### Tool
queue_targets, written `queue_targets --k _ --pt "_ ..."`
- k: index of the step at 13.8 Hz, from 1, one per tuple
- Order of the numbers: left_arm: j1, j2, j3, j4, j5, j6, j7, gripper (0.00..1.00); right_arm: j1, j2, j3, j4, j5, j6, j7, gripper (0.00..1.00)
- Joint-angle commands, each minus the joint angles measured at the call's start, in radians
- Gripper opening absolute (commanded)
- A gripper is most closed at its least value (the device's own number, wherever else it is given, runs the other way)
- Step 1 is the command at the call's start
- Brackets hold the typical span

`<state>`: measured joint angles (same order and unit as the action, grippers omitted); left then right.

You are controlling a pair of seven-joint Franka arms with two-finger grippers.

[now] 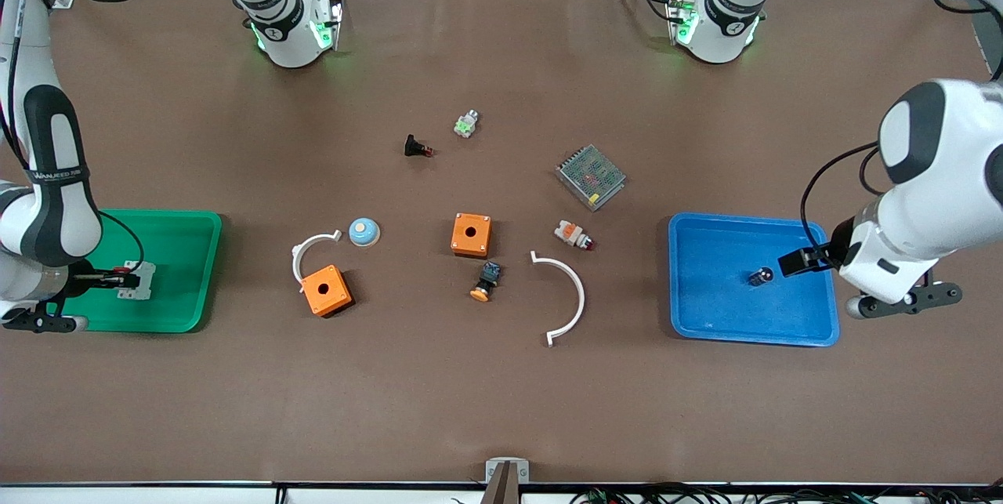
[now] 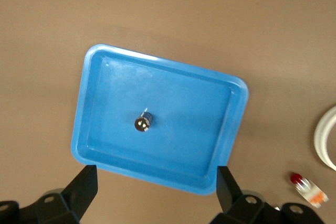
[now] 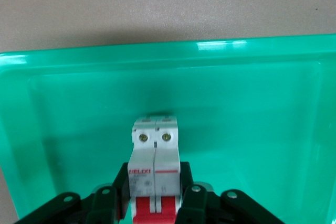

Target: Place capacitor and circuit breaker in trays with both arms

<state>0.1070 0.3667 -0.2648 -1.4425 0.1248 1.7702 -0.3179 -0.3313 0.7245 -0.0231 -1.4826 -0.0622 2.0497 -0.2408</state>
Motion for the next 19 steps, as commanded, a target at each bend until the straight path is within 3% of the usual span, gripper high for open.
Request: queue_targets --k 1,4,9,12,15,17,19 --pt "0.007 -0.063 -0.013 0.040 0.004 -0.099 0.019 1.00 -0.018 0.006 0.018 0.028 -0.018 -0.010 -0.005 0.99" --pt "0.008 -0.144 -0.013 0.040 0.004 -0.153 0.022 1.00 -0.009 -0.016 0.020 0.022 -0.013 -0.037 -0.003 1.00" --pt "0.013 -0.250 0.001 0.034 -0.014 -0.222 0.143 1.00 0.063 -0.196 0.025 -0.016 -0.010 -0.253 0.072 0.98" --pt "-0.056 -0.302 0.097 0.018 -0.033 -0.288 0.221 1.00 0.133 -0.380 0.025 -0.201 -0.010 -0.246 0.164 0.98" --pt "-0.110 -0.337 0.176 -0.009 -0.083 -0.298 0.227 1.00 0.210 -0.532 0.025 -0.315 -0.008 -0.255 0.245 0.98" --pt "-0.145 -0.370 0.220 -0.051 -0.112 -0.290 0.230 1.00 0.239 -0.606 0.026 -0.338 -0.007 -0.278 0.248 0.99" --pt "-0.147 -0.374 0.220 -0.052 -0.114 -0.290 0.229 1.00 0.259 -0.660 0.028 -0.331 0.011 -0.333 0.253 0.99"
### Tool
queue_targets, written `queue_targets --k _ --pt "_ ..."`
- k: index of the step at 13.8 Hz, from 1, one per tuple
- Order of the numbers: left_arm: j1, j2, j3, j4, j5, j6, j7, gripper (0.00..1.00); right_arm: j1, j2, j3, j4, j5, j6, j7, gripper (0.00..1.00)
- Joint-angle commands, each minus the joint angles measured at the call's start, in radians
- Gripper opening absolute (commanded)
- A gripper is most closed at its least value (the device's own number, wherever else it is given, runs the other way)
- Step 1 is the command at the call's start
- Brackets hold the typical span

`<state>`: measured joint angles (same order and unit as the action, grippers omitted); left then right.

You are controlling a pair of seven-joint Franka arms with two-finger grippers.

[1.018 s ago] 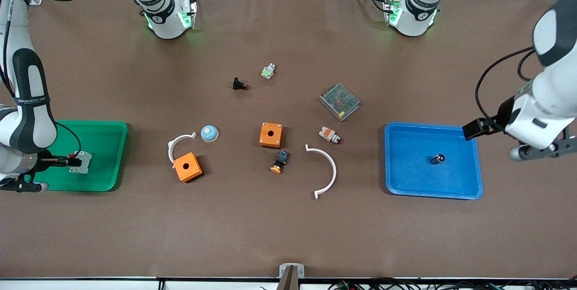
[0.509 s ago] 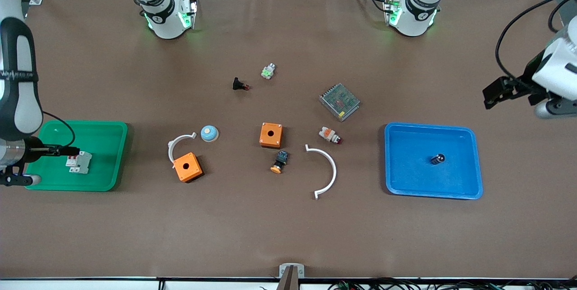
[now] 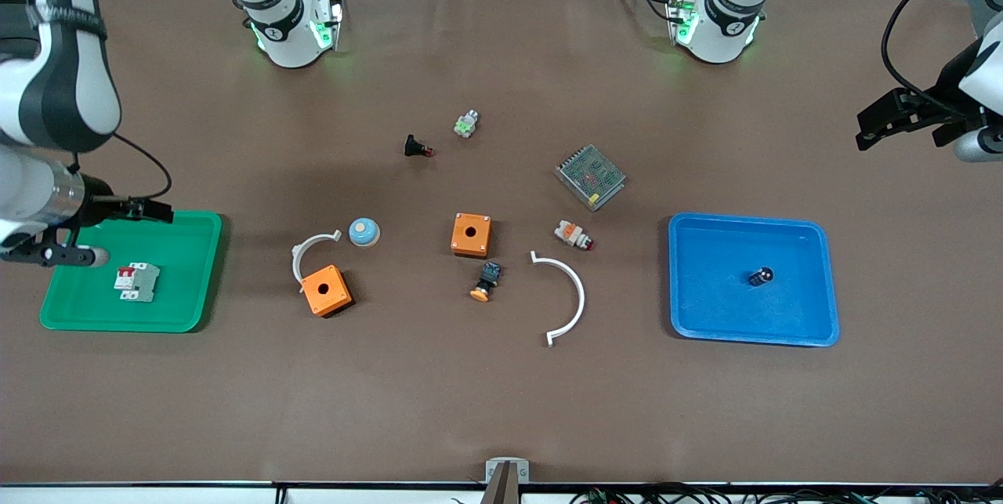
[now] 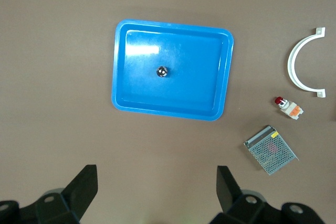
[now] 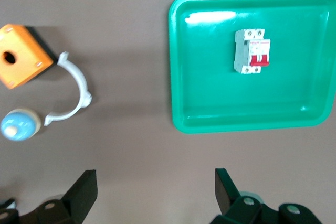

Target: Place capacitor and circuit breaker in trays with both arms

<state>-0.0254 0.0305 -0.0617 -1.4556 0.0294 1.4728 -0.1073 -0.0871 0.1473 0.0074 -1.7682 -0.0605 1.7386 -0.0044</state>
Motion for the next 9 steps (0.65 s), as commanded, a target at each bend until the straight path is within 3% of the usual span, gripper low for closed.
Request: queue_targets --k 1,4,9 --pt "-0.014 -0.037 0.017 -0.034 -0.019 0.006 0.020 1.00 0.027 -0.109 -0.003 -0.042 0.022 -0.037 0.017 0.99" --pt "-0.013 -0.014 0.016 -0.019 -0.017 0.007 0.021 1.00 0.044 -0.146 -0.001 0.004 0.025 -0.096 0.017 0.99" --pt "-0.014 -0.008 0.014 -0.017 -0.022 0.007 0.018 1.00 0.044 -0.140 -0.001 0.225 0.028 -0.277 0.017 0.99"
